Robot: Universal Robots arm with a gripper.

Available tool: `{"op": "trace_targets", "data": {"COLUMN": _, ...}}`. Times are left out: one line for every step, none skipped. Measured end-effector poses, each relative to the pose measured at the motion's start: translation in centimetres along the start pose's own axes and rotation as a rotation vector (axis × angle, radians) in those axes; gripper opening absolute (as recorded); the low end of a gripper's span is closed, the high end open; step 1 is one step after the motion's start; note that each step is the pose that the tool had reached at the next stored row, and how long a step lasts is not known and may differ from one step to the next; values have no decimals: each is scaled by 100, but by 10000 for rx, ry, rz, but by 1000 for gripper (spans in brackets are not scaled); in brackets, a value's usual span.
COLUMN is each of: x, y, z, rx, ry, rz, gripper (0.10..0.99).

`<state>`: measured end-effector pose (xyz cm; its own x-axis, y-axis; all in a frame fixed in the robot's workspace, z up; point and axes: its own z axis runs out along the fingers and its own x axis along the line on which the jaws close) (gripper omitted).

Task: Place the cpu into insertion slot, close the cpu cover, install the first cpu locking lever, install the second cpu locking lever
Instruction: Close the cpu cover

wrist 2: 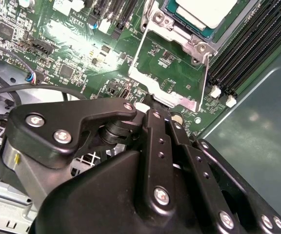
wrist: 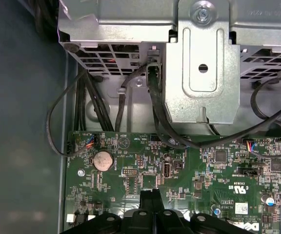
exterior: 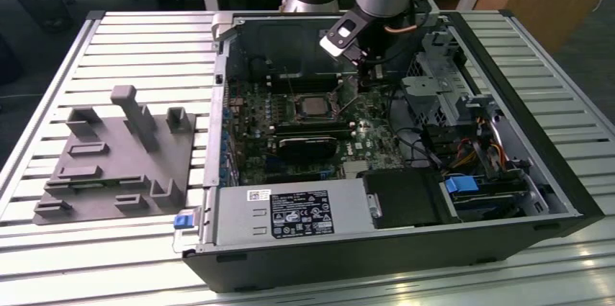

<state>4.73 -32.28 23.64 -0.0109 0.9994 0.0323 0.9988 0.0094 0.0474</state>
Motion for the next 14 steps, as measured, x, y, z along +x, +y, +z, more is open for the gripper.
{"op": "trace_targets", "data": {"x": 0, "y": -1, "z": 0, "rx": 0, "ry": 1, "rz": 0, "gripper": 106}}
{"op": "trace_targets", "data": {"x": 0, "y": -3, "z": 0, "rx": 0, "ry": 0, "rz": -1, "gripper": 106}}
{"op": "trace_targets", "data": {"x": 0, "y": -4, "z": 0, "rx": 0, "ry": 1, "rz": -1, "gripper": 106}}
{"op": "trace_targets", "data": {"x": 0, "y": -6, "z": 0, "rx": 0, "ry": 0, "rz": -1, "gripper": 106}}
{"op": "trace_targets", "data": {"x": 0, "y": -13, "z": 0, "rx": 1, "ry": -1, "rz": -1, "gripper": 106}}
{"op": "trace_targets", "data": {"x": 1, "y": -31, "z": -1, "rx": 1, "ry": 1, "rz": -1, "gripper": 106}}
{"op": "trace_targets", "data": {"x": 1, "y": -55, "z": -1, "rx": 0, "ry": 3, "rz": -1, "gripper": 106}}
{"op": "trace_targets", "data": {"x": 1, "y": -79, "z": -3, "rx": 0, "ry": 5, "rz": 0, "gripper": 106}}
{"op": "trace_targets", "data": {"x": 1, "y": -108, "z": -4, "rx": 1, "ry": 7, "rz": -1, "gripper": 106}}
{"op": "trace_targets", "data": {"x": 1, "y": -131, "z": -6, "rx": 1, "ry": 8, "rz": -1, "gripper": 106}}
{"op": "trace_targets", "data": {"x": 1, "y": -150, "z": -6, "rx": 0, "ry": 9, "rz": 0, "gripper": 106}}
{"op": "trace_targets", "data": {"x": 1, "y": -164, "z": -6, "rx": 0, "ry": 13, "rz": 1, "gripper": 106}}
{"op": "trace_targets", "data": {"x": 2, "y": -176, "z": -6, "rx": 0, "ry": 14, "rz": 1, "gripper": 106}}
{"op": "trace_targets", "data": {"x": 2, "y": -192, "z": -7, "rx": 0, "ry": 15, "rz": 0, "gripper": 106}}
